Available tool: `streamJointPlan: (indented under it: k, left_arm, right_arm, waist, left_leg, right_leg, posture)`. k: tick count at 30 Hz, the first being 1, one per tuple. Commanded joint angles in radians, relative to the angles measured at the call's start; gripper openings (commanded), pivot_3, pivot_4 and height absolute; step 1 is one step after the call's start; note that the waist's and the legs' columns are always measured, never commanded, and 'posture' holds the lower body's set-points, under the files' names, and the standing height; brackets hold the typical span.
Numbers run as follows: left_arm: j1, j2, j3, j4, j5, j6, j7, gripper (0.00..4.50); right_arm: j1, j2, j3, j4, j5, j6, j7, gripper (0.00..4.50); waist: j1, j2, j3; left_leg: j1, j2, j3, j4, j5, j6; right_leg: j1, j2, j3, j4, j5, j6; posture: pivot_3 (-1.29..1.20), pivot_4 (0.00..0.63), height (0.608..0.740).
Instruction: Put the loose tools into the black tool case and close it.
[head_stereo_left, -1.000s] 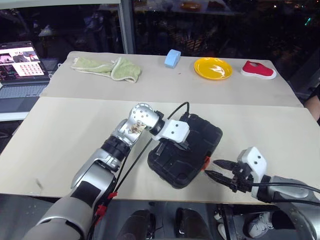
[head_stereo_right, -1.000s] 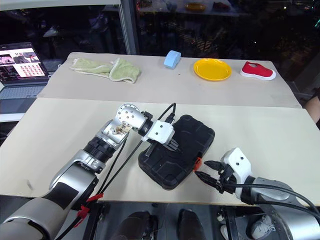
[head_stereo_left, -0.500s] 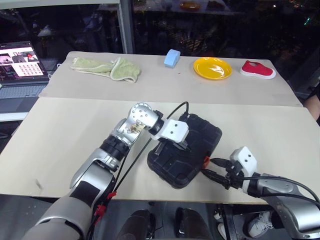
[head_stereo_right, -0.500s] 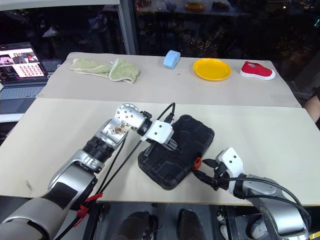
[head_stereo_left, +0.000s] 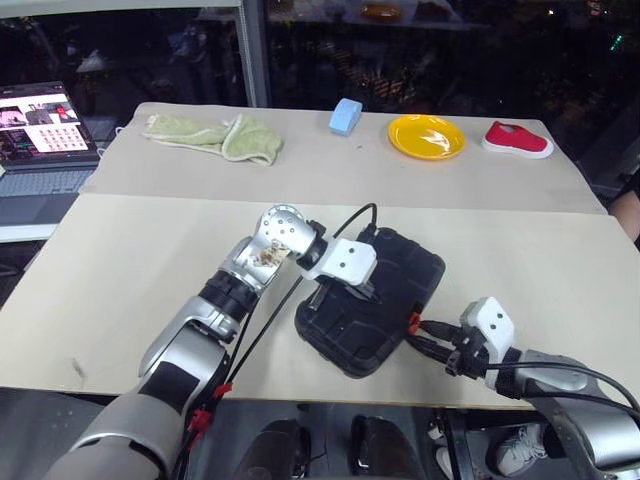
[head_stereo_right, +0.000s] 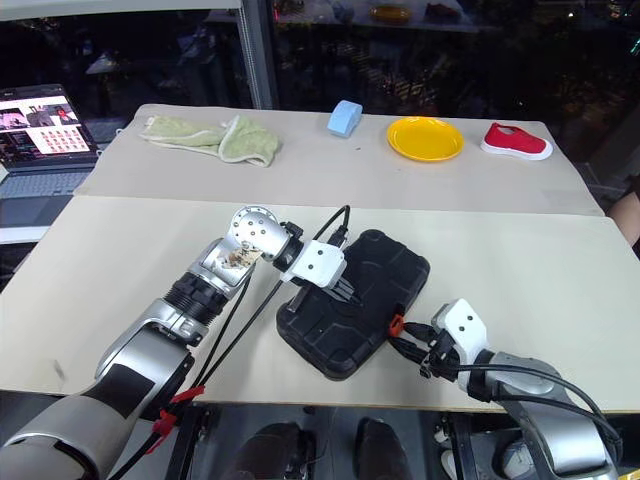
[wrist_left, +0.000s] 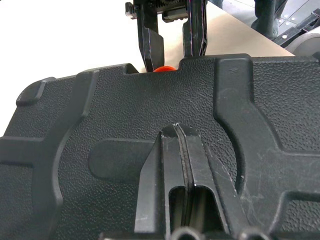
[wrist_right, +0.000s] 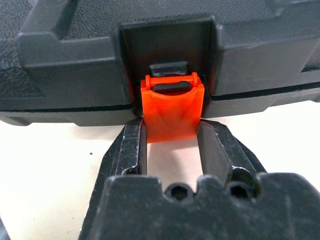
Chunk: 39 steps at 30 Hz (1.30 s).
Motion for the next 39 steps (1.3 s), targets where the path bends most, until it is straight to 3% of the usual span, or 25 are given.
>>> streamJointPlan:
  k: [1,16,39]
  left_arm:
    - [0.020,0.013,-0.044,0.031,0.047,0.005,-0.019,0.00]
    - [0.018,0.015,-0.058,0.053,0.064,-0.035,-0.019,0.00]
    - [0.010,0.011,-0.057,0.064,0.065,-0.040,-0.015,0.00]
  right_arm:
    - [0.014,-0.010,-0.051,-0.042,0.011,-0.050,0.015,1.20]
    - [0.036,0.023,-0.083,-0.058,0.017,-0.122,0.000,1.20]
    - [-0.039,0.040,-0.085,-0.085,0.059,-0.068,-0.013,1.20]
  waist:
    - [0.000,0.000,0.000]
    - [0.000,0.000,0.000]
    - [-0.010,0.000,0.000]
  left_leg:
    - [0.000,0.000,0.000,0.000,0.000,0.000]
    - [0.000,0.000,0.000,0.000,-0.004,0.007]
    - [0.001,0.000,0.000,0.000,-0.003,0.006]
  right_leg:
    - [0.000,0.000,0.000,0.000,0.000,0.000]
    - [0.000,0.000,0.000,0.000,0.000,0.000]
    - [0.000,0.000,0.000,0.001,0.000,0.000]
  posture:
    - [0.00,0.150,0.732]
    - [0.00,0.150,0.732]
    - [0.00,0.150,0.732]
